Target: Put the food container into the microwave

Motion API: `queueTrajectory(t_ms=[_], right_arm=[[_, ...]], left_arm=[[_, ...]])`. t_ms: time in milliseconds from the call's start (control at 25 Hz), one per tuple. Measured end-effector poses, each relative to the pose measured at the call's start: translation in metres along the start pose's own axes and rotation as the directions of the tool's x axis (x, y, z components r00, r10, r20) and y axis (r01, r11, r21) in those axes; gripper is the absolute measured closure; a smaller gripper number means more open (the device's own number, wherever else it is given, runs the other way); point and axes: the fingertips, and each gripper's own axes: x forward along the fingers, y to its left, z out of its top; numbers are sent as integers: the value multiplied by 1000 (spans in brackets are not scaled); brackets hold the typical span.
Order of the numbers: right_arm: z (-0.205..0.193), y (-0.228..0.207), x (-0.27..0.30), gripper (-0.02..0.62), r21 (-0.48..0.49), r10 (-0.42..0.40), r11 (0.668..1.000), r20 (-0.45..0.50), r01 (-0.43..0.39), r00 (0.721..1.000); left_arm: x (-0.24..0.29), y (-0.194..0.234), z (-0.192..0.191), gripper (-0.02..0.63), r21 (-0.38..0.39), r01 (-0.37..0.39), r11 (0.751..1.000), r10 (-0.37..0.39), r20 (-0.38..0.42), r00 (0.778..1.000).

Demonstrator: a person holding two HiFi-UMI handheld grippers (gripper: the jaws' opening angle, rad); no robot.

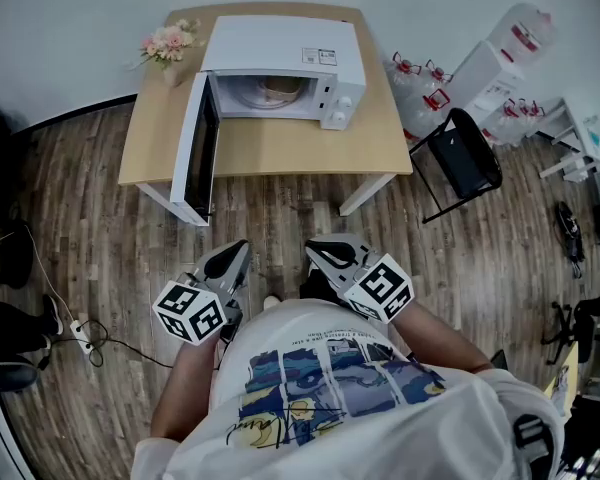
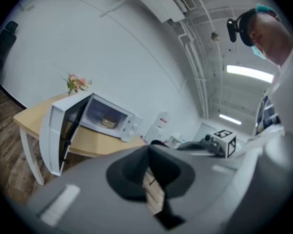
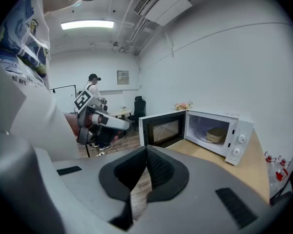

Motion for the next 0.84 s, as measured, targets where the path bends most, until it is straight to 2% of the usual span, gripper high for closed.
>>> queueTrajectory(t_ms=[840], right_arm=[[-13, -4, -13, 588, 23, -29, 999, -6, 29, 1000]], left_arm=[[14, -10, -10, 598, 29, 18, 999, -17, -35, 999]])
